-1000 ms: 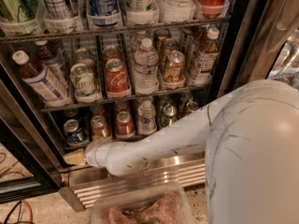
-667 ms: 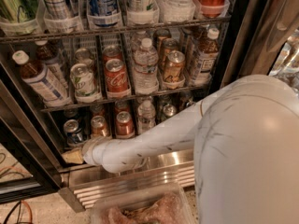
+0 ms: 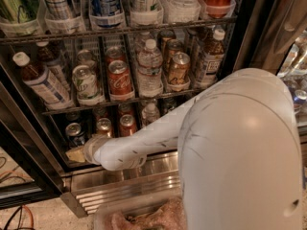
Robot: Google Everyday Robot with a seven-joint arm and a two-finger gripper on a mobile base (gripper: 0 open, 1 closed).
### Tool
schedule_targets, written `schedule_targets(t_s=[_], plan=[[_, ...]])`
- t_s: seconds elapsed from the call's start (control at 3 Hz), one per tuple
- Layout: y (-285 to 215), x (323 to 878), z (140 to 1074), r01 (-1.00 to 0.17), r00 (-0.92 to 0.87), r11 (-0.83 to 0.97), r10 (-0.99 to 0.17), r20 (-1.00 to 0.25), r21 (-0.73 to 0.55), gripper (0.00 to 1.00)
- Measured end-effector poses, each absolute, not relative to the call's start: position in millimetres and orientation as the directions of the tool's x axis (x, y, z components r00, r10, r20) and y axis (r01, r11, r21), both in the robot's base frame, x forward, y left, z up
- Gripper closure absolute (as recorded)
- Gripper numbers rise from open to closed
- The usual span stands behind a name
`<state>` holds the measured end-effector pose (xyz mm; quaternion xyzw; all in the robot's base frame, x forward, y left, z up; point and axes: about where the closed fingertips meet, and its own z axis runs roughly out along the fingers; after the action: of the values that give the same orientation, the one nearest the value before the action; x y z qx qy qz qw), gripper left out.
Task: Pick pepsi can from bottom shelf of fridge
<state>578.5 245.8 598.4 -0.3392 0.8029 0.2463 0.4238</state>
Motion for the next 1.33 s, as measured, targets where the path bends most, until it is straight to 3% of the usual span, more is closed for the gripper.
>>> schedule_targets(t_s=[1.33], plan=[[258.2, 617.7, 597.5, -0.749, -0.39, 0.656, -0.327, -0.861, 0.09, 0.3]])
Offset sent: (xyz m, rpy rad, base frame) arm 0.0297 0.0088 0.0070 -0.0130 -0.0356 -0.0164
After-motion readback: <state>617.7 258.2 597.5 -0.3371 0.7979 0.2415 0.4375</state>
